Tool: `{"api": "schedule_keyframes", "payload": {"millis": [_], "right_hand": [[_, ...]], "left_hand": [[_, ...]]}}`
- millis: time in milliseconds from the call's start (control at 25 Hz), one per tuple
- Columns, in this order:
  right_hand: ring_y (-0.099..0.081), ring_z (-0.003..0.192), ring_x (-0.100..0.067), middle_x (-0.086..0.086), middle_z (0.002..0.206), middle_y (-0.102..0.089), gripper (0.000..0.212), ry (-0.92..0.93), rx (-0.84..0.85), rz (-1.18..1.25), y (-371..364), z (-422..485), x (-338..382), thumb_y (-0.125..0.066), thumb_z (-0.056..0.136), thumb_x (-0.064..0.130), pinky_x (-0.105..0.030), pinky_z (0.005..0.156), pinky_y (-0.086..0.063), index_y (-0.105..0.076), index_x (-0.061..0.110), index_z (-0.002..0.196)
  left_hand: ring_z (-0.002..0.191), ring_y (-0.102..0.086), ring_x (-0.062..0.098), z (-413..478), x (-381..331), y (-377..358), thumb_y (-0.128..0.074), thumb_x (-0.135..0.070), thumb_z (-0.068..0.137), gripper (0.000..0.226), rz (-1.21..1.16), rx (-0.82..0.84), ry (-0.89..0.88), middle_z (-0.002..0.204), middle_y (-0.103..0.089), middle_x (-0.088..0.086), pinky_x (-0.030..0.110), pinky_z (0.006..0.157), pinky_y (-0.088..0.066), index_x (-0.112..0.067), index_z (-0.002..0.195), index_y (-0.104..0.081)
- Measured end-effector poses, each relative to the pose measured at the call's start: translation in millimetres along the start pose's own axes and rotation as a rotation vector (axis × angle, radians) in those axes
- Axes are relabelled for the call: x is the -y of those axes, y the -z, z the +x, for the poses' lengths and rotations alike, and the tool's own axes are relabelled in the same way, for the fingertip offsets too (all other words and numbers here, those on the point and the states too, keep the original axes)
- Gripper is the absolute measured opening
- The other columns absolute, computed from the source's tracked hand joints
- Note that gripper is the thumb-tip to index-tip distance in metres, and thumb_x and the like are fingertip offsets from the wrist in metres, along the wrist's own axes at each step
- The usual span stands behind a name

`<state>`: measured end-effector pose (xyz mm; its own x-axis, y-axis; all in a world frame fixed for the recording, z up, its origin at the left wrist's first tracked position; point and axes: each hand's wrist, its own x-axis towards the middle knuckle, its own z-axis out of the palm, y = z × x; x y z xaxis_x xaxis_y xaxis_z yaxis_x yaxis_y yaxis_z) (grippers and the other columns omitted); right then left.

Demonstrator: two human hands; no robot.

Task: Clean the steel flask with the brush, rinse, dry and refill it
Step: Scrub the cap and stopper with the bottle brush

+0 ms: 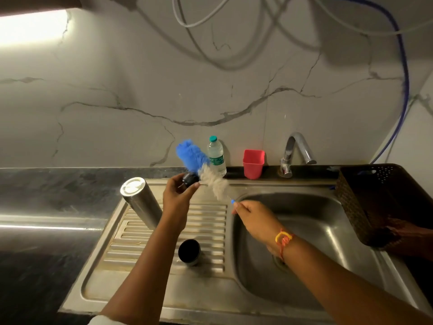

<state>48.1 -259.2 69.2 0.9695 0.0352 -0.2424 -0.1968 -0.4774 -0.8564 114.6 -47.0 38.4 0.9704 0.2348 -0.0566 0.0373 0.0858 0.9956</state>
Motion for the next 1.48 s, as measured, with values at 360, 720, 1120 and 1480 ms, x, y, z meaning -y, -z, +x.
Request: {"api": "schedule_keyframes", "payload": {"millis": [360,720,1120,1480], "right_hand": [[-0.033,0.043,0.000,0.014,0.043,-0.038,0.036,-0.116,0.022,0.106,6,-4,0,-0.044,0.104,0.038,-0.012,0.034,-0.023,-0.070,0.018,0.091],[-0.064,0.085,-0.012,0.004,0.086,-0.071,0.033,0.018,-0.059,0.066,-12,-10,2,-0.047,0.102,0.040,-0.029,0.077,-0.050,-0.069,0.021,0.088],[-0.061,0.081,-0.013,0.005,0.082,-0.068,0.033,-0.016,-0.081,0.043,-4,-13,-8,-0.046,0.102,0.038,-0.025,0.069,-0.045,-0.068,0.022,0.084],[-0.066,0.086,-0.018,0.002,0.087,-0.072,0.030,0.036,-0.129,-0.027,4,-30,-23,-0.045,0.101,0.044,-0.040,0.081,-0.055,-0.068,0.028,0.090]], "left_hand": [[0.114,-0.065,0.011,-4,6,2,-0.079,-0.006,0.086,0.045,0.174,0.027,-0.071,0.123,-0.066,-0.001,0.029,0.093,-0.057,-0.021,0.124,-0.058],[0.114,-0.070,0.033,-5,-5,-17,-0.070,-0.011,0.094,0.036,-0.590,-0.029,0.299,0.125,-0.067,0.026,0.045,0.106,-0.052,-0.002,0.122,-0.050],[0.114,-0.071,0.031,-18,-10,-21,-0.073,-0.014,0.087,0.038,-0.517,0.058,0.239,0.126,-0.068,0.024,0.039,0.099,-0.058,-0.006,0.119,-0.054],[0.103,-0.064,0.022,1,-13,4,-0.059,-0.023,0.100,0.032,-0.793,-0.058,0.346,0.126,-0.061,0.018,0.026,0.086,-0.057,-0.005,0.126,-0.057]]}}
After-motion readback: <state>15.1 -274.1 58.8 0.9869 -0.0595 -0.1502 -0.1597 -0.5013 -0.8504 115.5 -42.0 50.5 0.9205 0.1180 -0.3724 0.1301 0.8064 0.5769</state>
